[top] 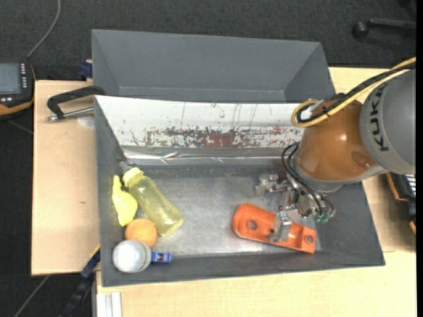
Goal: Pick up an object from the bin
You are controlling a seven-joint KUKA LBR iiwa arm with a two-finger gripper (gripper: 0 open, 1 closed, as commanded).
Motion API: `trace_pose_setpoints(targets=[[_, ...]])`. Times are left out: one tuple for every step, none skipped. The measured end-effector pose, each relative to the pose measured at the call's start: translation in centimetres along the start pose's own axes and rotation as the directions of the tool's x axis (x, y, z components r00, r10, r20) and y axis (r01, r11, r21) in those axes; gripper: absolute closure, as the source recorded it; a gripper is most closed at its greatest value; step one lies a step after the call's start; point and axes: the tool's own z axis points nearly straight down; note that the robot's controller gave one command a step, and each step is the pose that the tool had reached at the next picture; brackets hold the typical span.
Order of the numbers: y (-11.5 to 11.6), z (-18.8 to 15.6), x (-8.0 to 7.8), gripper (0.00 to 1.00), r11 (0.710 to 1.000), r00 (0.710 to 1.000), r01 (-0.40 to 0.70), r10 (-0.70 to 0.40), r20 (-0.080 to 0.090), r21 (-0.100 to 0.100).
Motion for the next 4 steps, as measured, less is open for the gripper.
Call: trace_pose_setpoints(targets=[[-0.2,0.7,-0.7,0.0,0.982,0.982,0.189,-0.189,0.004,0.001],[0.2,1.6,-2.6,0.0,0.926,0.926,0.378,-0.378,0.007,0.002],[-5.0,1.2,-0.3,0.0,0.954,0.954,0.301,-0.301,0.005,-0.001],[-4.1,1.4,-0.2,0.0,0.919,0.919,0.393,-0.393,0.004,0.005]])
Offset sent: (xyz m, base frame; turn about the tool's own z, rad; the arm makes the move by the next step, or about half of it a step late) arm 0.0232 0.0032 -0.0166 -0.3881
